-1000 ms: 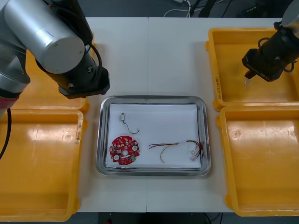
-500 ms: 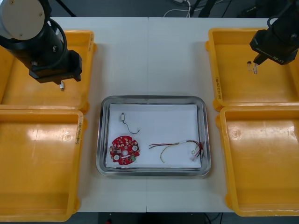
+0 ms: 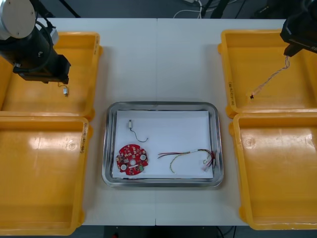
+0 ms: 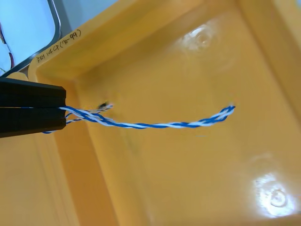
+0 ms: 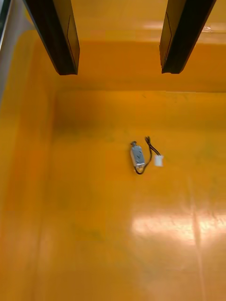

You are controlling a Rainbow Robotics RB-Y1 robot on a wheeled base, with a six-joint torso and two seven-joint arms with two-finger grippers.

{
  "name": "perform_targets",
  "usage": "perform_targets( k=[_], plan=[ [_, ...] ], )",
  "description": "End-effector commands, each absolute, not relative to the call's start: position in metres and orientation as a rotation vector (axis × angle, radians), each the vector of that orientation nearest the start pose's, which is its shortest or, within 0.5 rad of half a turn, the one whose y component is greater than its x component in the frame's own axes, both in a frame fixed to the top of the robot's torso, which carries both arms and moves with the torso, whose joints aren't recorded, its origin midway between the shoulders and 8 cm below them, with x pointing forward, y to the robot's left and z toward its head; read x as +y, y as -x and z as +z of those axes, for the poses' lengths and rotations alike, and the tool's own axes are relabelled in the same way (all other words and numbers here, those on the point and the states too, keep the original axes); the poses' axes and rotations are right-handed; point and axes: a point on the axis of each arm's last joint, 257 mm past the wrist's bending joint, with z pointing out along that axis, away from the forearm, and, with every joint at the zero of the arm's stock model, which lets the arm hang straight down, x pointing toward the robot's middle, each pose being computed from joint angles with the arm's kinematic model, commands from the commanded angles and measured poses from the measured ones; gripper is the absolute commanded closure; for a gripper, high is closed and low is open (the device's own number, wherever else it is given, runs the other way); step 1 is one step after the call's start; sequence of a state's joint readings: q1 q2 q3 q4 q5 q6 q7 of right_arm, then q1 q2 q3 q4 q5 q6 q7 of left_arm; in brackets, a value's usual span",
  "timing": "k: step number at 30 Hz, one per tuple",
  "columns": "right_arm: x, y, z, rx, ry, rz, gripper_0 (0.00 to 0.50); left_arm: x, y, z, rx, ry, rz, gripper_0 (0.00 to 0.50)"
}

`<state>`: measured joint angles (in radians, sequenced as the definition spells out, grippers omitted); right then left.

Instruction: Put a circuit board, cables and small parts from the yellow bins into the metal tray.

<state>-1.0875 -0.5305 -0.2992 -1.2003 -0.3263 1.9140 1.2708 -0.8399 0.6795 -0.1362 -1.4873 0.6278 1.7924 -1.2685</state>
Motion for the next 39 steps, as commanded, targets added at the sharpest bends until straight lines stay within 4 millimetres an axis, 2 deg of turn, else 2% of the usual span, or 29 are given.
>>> perform_targets(
  k=[1,8,12,16,23,33,38,39],
  plan=[
    [-0.358,-0.561,-0.032,2.555,-0.44,0.084,0.5,0.328,-0.566,-0.096,2.587,0.003,0.129,0.0],
    [-0.346,-0.562,-0.013,2.511,-0.179,-0.031,0.5,0.344,-0.586,-0.113,2.567,-0.015,0.116,0.0],
    [-0.338,-0.563,0.0,2.477,-0.067,-0.053,0.5,0.344,-0.591,-0.12,2.563,-0.02,0.103,0.0],
    [-0.317,-0.562,0.007,2.453,0.045,-0.036,0.5,0.341,-0.594,-0.131,2.571,-0.034,0.108,0.0],
    [-0.285,-0.552,0.006,2.422,0.24,-0.067,0.5,0.331,-0.596,-0.143,2.58,-0.057,0.101,0.0],
    [-0.253,-0.539,0.019,2.373,0.389,0.011,0.5,0.325,-0.601,-0.165,2.592,-0.048,0.072,0.0],
    [-0.236,-0.529,0.014,2.364,0.508,0.01,0.5,0.324,-0.602,-0.17,2.594,-0.044,0.066,0.0],
    [-0.226,-0.523,0.011,2.353,0.578,-0.015,0.5,0.324,-0.602,-0.172,2.597,-0.039,0.061,0.0]
  ],
)
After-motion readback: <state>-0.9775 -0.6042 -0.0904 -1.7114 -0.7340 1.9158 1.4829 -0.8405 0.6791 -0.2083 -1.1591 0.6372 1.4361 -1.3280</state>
